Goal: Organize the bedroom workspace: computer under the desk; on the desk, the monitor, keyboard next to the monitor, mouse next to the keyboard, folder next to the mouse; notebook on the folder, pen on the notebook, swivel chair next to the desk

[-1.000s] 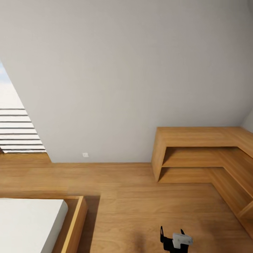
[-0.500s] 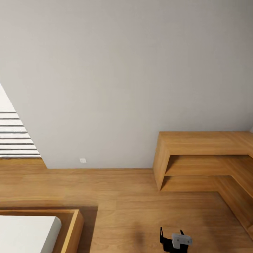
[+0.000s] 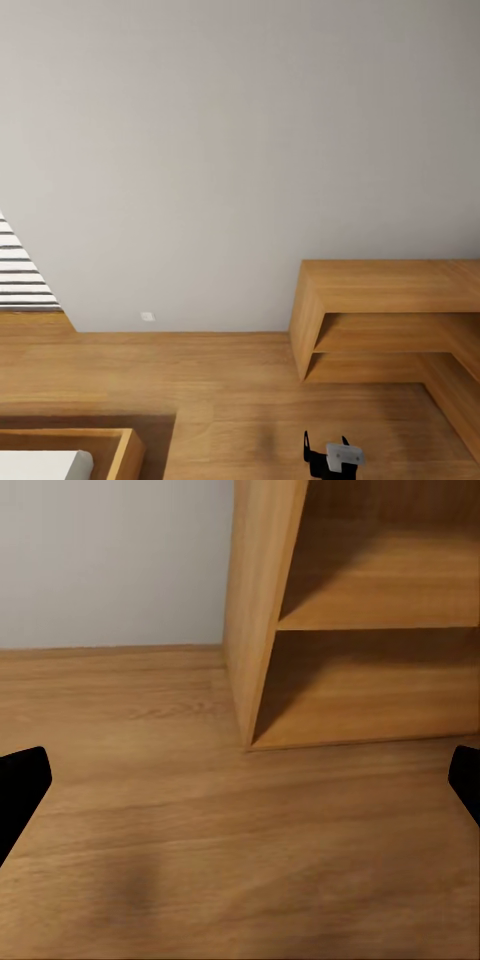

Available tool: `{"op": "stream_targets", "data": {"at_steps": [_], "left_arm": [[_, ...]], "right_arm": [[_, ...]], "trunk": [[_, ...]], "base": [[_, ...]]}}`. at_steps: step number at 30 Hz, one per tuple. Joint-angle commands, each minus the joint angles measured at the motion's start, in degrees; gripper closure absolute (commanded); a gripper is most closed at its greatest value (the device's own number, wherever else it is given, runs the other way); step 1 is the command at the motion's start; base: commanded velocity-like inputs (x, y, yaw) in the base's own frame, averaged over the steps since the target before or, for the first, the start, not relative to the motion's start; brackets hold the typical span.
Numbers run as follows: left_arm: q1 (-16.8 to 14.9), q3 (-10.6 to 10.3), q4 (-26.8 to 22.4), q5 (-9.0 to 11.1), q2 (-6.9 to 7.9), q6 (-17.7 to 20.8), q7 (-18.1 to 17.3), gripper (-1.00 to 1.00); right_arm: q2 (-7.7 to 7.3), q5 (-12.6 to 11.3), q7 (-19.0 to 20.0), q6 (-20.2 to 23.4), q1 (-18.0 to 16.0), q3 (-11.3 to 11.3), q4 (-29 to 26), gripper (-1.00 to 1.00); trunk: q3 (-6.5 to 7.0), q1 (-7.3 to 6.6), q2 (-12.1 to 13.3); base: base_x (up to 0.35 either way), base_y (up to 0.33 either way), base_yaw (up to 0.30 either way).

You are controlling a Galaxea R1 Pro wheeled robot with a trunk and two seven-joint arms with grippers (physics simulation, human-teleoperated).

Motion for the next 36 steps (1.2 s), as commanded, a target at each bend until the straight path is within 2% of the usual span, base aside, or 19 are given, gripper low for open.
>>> {"op": "stream_targets", "data": {"at_steps": [1,13,26,36], "left_arm": [[-0.05,-0.33,0.04,0.61,0.02,-0.16,-0.3,-1.0],[-0.05,-0.16,0.21,0.61,0.0,-0.16,-0.3,-1.0],[-0.05,-0.13,0.22,0.61,-0.09,-0.16,-0.3,-1.0],[-0.05,-0.13,0.22,0.62,-0.17,-0.16,-0.3,-1.0]], "right_arm": [[0.05,0.02,-0.52,-0.03,-0.04,0.48,0.05,-1.0],[0.01,-0.01,-0.52,-0.1,-0.04,0.43,-0.34,-1.0],[-0.01,0.05,-0.28,-0.12,-0.04,0.52,-0.42,-1.0],[-0.01,0.07,2.13,-0.12,-0.04,0.46,-0.31,-1.0]], "trunk": [[-0.06,0.04,-0.03],[-0.06,0.04,-0.03],[-0.06,0.04,-0.03],[-0.06,0.04,-0.03]], "base": [[0.292,-0.135,0.0],[0.099,-0.057,-0.054],[0.004,-0.002,-0.247],[0.0,0.0,-0.289]]}}
